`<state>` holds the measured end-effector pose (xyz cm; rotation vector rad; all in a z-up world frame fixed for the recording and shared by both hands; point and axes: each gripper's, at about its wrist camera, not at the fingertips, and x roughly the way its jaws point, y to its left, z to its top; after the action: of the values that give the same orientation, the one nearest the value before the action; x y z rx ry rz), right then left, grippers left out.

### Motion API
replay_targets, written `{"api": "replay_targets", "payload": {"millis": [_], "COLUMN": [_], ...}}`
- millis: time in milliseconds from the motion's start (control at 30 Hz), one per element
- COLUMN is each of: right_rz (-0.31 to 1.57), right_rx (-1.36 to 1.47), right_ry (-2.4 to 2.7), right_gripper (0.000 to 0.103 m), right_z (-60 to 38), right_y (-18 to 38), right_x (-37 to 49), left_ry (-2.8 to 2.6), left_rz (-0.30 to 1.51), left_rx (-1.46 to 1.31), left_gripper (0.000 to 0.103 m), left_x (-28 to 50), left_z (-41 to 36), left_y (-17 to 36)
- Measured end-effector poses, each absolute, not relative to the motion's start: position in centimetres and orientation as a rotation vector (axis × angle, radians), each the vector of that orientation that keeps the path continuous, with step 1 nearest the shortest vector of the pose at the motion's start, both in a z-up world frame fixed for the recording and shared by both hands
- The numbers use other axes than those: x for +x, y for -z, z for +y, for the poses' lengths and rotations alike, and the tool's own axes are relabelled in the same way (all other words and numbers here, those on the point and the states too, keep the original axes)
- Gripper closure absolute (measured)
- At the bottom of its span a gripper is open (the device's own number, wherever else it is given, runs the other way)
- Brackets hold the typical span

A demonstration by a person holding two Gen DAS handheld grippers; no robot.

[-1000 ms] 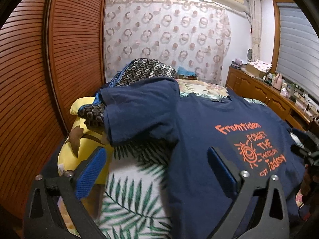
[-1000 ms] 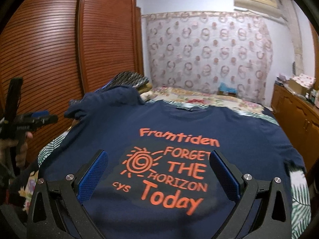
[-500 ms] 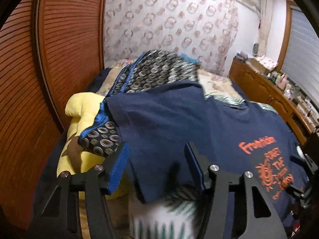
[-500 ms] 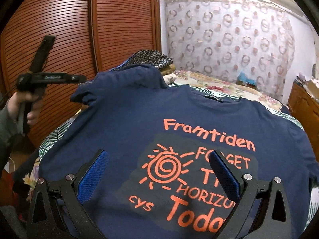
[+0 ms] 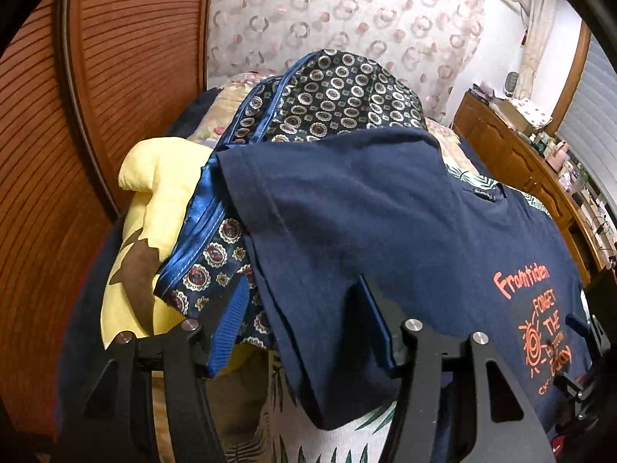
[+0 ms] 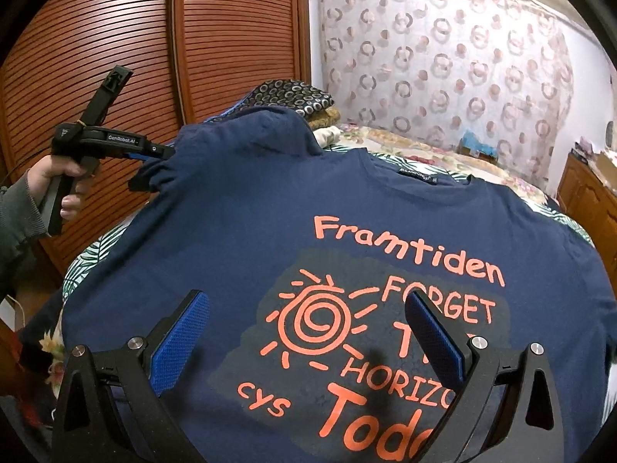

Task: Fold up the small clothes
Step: 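Grasp the navy T-shirt sleeve with the left tool and lift it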

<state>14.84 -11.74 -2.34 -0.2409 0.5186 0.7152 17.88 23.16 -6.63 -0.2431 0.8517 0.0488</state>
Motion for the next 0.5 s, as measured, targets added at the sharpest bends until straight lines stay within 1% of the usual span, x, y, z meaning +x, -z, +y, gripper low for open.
{"api": "replay_targets", "payload": {"millis": [33, 100, 133, 200, 233, 300, 367, 500], "right_rz": [0.519, 0.526, 0.528, 0.528, 0.526, 0.519, 0.511, 0.5], "right_rx": [-0.236, -0.225, -0.22, -0.211, -0.21, -0.213, -0.217, -0.215], "right_ry": [-0.716, -0.714, -0.714, -0.712, -0.711, -0.709, -0.709, -0.709], "right_gripper": [0.001, 0.001, 0.001, 0.001, 0.001, 0.001, 0.001, 0.001], "right_z": [-11.9, -11.8, -11.9, -12.1, -12.1, -11.9, -12.0, -12.2], "right_y": [2.4, 2.4, 2.4, 2.4, 2.5, 2.4, 2.5, 2.6], "right_x": [14.7, 14.9, 15.1, 15.0, 15.1, 14.9, 14.8, 14.5], "left_ry": [-0.038, -0.011, -0.005, -0.005, -0.007, -0.009, -0.011, -0.002], "left_rz": [0.854, 0.861, 0.864, 0.871, 0.872, 0.871, 0.855, 0.807], "left_rx": [-0.25, -0.268, -0.271, -0.272, -0.267, -0.258, -0.231, -0.147], "left_gripper": [0.045, 0.055, 0.058, 0.071, 0.074, 0.091, 0.094, 0.095], "left_x": [17.9, 18.0, 18.1, 18.1, 18.1, 18.0, 17.9, 17.5], "left_z": [23.2, 23.2, 23.2, 23.3, 23.3, 23.2, 22.7, 20.6], "left_y": [6.6, 6.6, 6.7, 6.7, 6.7, 6.4, 5.7, 3.4]}}
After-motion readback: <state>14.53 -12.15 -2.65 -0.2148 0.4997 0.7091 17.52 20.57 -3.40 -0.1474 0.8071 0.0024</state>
